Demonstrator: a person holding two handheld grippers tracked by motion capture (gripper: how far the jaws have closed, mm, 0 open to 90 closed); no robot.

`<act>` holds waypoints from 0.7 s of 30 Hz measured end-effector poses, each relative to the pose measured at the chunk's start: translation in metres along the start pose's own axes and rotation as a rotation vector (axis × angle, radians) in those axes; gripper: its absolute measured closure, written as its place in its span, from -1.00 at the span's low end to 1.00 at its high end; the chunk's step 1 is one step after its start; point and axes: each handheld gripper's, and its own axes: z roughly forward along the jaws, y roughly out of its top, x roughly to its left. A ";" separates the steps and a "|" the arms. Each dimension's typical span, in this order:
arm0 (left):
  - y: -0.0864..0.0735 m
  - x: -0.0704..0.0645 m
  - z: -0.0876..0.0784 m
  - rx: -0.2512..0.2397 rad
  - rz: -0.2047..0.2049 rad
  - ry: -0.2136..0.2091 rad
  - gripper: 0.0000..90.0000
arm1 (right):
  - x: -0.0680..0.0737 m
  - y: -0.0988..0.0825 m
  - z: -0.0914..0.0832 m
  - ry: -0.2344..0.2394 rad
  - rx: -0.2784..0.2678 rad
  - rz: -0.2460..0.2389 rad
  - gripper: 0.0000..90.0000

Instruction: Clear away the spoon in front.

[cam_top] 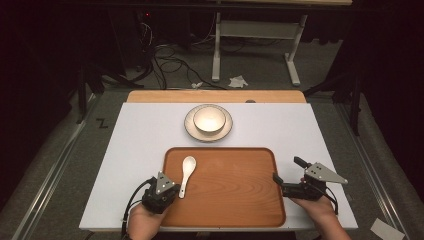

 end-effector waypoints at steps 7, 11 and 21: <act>-0.001 -0.004 0.004 0.088 0.015 0.027 1.00 | 0.001 0.001 0.004 0.010 -0.001 0.002 -0.95; -0.001 -0.010 0.008 0.130 0.045 0.046 1.00 | 0.001 0.002 0.006 0.018 -0.002 -0.002 -0.95; 0.002 -0.020 0.014 0.160 0.089 0.001 0.79 | 0.001 0.001 0.004 0.012 -0.001 -0.001 -0.95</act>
